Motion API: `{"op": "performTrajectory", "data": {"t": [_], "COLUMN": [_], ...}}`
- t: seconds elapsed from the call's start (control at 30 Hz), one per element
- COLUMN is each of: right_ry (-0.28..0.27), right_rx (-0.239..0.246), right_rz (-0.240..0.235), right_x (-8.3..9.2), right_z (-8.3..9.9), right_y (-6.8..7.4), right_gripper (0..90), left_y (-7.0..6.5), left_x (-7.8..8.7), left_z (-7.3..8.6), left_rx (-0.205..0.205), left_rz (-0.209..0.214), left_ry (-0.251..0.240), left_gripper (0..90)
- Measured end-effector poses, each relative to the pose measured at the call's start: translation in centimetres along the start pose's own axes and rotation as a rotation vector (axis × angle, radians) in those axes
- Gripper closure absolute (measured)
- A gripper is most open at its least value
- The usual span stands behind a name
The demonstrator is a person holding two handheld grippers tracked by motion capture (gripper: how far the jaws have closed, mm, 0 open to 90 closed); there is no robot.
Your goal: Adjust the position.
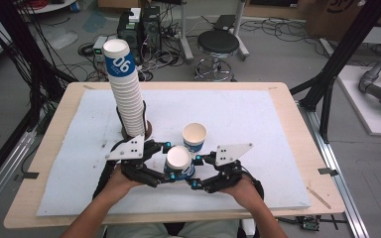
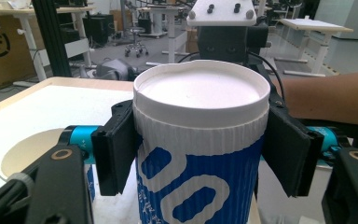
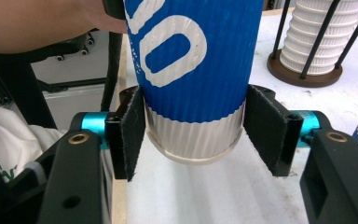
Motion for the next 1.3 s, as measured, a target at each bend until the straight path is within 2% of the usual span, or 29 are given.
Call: {"op": "performTrajectory", "data": {"t": [0.17, 0.2, 0.23, 0.27, 0.3, 0.4, 0.5, 0.73, 0.9, 1.07, 1.17, 1.3], "right_ry": [0.02, 0.026, 0.027, 0.034, 0.038, 0.05, 0.055, 0.093, 0.142, 0.206, 0.256, 0.307], "right_rx": [-0.004, 0.0, -0.002, -0.002, -0.001, -0.001, 0.007, 0.016, 0.047, 0.077, 0.101, 0.127], "right_rz": [0.005, 0.005, 0.004, 0.002, 0.003, 0.005, 0.007, 0.033, 0.048, 0.049, 0.049, 0.044], "right_x": [0.0, 0.0, 0.0, 0.0, 0.0, 0.1, 0.1, 1.2, 2.0, 2.4, 2.6, 2.6], "right_z": [0.2, 0.3, 0.3, 0.3, 0.4, 0.6, 0.6, 0.7, 0.1, -0.8, -1.1, -1.7], "right_y": [-0.1, -0.1, -0.1, -0.1, -0.1, -0.2, -0.3, -0.8, -1.4, -1.8, -1.9, -2.0], "right_gripper": [42.3, 42.3, 42.4, 43.8, 43.8, 44.0, 44.3, 44.5, 44.5, 44.4, 44.4, 44.3], "left_y": [0.2, 0.3, 0.4, 0.4, 0.4, 0.3, 0.7, 1.1, 1.3, 1.4, 1.7, 1.9], "left_x": [-0.1, -0.2, -0.3, -0.3, -0.4, -0.3, -0.3, 0.8, 0.8, 0.3, 0.0, -0.4], "left_z": [0.4, 0.5, 0.7, 0.8, 0.8, 0.8, 0.9, 0.0, -0.1, -0.5, -0.6, -0.6], "left_rx": [0.012, 0.017, 0.03, 0.045, 0.052, 0.043, 0.044, 0.046, 0.047, 0.025, 0.034, 0.041], "left_rz": [-0.012, -0.028, -0.043, -0.043, -0.041, -0.022, -0.058, -0.033, -0.01, 0.01, 0.01, 0.031], "left_ry": [0.017, 0.023, 0.036, 0.05, 0.06, 0.064, 0.09, 0.129, 0.218, 0.277, 0.308, 0.357], "left_gripper": [30.3, 27.1, 19.6, 13.7, 12.9, 15.6, 16.6, 15.7, 15.6, 15.8, 15.9, 15.9]}}
Point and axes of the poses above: each handheld gripper's, and its own axes: x roughly backward along the jaws, z roughly out of its underside, y roughly to its left, the point moved 9 cm from there along -x, roughly forward along the jaws, and after that the axes turned 7 degrees about -y, right-handed, at the moved point
